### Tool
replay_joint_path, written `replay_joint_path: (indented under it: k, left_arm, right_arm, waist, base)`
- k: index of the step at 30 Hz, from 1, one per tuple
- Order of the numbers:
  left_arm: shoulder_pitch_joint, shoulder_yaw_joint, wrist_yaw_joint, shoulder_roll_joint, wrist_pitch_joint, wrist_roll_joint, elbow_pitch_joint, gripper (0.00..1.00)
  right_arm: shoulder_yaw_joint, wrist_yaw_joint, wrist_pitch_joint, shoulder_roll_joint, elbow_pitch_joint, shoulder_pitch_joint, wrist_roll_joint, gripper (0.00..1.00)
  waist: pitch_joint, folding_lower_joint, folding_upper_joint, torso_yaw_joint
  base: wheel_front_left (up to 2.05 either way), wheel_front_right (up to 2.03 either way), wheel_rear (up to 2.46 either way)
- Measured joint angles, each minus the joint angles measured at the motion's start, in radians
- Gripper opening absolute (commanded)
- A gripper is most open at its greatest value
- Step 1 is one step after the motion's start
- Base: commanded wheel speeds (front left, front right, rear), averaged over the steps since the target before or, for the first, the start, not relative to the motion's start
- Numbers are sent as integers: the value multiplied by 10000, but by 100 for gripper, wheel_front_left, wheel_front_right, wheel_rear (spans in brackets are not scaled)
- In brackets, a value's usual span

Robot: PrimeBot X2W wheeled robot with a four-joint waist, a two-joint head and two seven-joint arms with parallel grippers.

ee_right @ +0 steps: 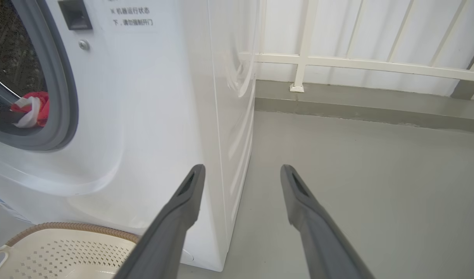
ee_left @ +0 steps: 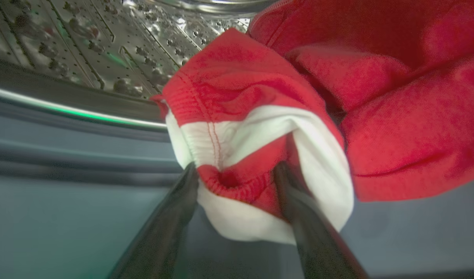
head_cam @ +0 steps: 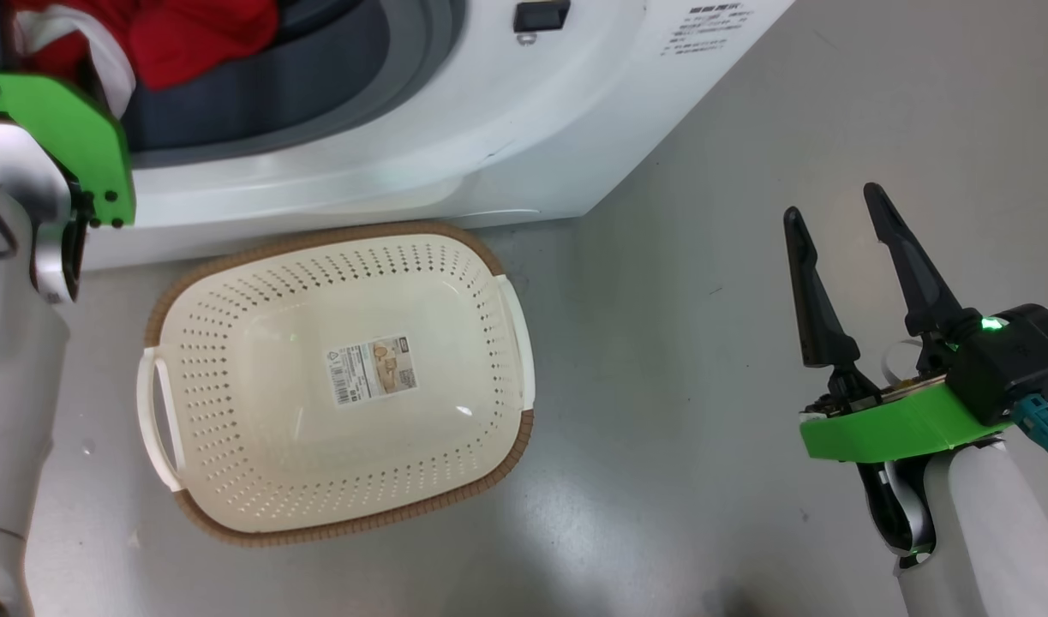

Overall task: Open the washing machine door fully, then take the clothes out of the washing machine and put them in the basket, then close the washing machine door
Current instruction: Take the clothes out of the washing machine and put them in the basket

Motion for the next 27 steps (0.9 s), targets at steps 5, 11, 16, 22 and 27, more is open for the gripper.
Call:
replay_joint_path:
  k: [5, 11, 16, 22, 27]
  left_arm:
    - [-1, -15, 0, -10, -8, -59, 88, 0]
    - [35, 6, -19, -67, -708, -299, 92, 0]
    - [35, 6, -107, -105, -1392, -318, -65, 0]
    - [38, -10, -109, -180, -1948, -376, -140, 0]
    - [178, -29, -109, -370, -2454, -474, -270, 0]
  right_arm:
    - [-4, 0, 0, 0, 52, -2, 12, 100]
    - [-25, 0, 0, 2, 128, -2, 13, 100]
    - [-27, 0, 0, 0, 180, -2, 13, 100]
    - [-50, 0, 0, 0, 242, -1, 12, 100]
    - [-81, 0, 0, 0, 280, 3, 10, 100]
  waist:
    - [6, 0, 0, 9]
    - [-112, 0, 0, 68]
    - [-247, 0, 0, 134]
    - [-459, 1, 0, 195]
    - [-697, 0, 0, 263]
  base:
    - [0, 0, 0]
    - [0, 0, 0]
    - [0, 0, 0]
    - [0, 0, 0]
    - [0, 0, 0]
